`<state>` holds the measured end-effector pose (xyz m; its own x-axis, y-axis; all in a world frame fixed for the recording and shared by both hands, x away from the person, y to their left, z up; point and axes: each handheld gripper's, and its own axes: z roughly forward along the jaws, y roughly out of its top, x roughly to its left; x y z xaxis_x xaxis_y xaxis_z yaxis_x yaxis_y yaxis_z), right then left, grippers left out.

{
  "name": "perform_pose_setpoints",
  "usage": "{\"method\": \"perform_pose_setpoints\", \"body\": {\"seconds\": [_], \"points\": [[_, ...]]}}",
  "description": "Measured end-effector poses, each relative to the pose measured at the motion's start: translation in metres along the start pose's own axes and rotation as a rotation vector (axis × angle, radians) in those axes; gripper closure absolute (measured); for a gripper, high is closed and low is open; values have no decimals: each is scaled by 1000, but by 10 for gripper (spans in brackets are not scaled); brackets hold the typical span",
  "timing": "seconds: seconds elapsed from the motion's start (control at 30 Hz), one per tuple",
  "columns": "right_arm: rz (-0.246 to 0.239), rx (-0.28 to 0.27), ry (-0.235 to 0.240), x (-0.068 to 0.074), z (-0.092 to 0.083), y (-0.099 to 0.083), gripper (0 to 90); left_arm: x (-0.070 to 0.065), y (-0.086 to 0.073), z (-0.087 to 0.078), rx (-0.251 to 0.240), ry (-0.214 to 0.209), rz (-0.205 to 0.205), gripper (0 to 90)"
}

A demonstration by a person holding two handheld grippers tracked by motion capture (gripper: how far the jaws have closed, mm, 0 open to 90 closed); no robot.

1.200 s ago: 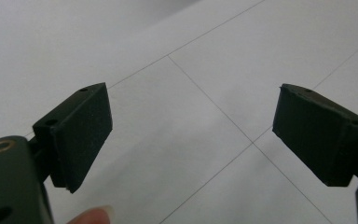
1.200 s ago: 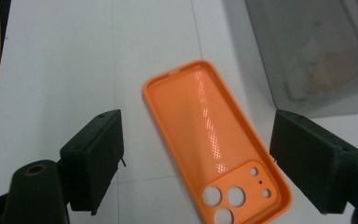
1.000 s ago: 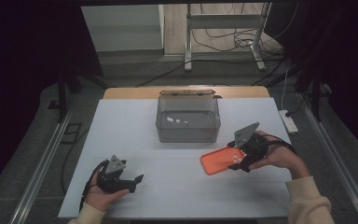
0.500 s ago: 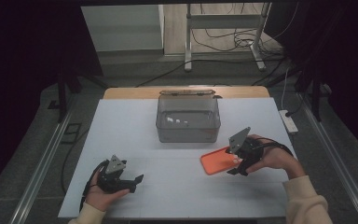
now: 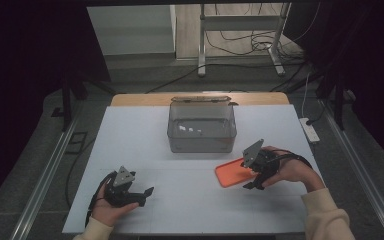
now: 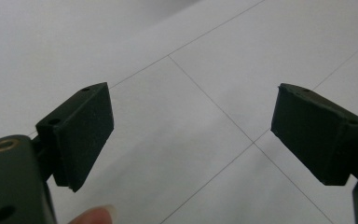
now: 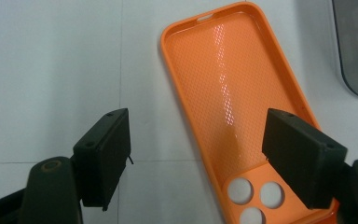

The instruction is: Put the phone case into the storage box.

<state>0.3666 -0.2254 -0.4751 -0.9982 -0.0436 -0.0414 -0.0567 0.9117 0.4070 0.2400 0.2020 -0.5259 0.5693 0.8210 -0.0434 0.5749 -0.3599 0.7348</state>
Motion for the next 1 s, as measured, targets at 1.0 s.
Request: {"method": "perform_pose_setpoints", "body": {"seconds": [1.0], "points": [[-6,83,33,-4,21,-2,391,-5,2,1,-3,2,20,140]]}}
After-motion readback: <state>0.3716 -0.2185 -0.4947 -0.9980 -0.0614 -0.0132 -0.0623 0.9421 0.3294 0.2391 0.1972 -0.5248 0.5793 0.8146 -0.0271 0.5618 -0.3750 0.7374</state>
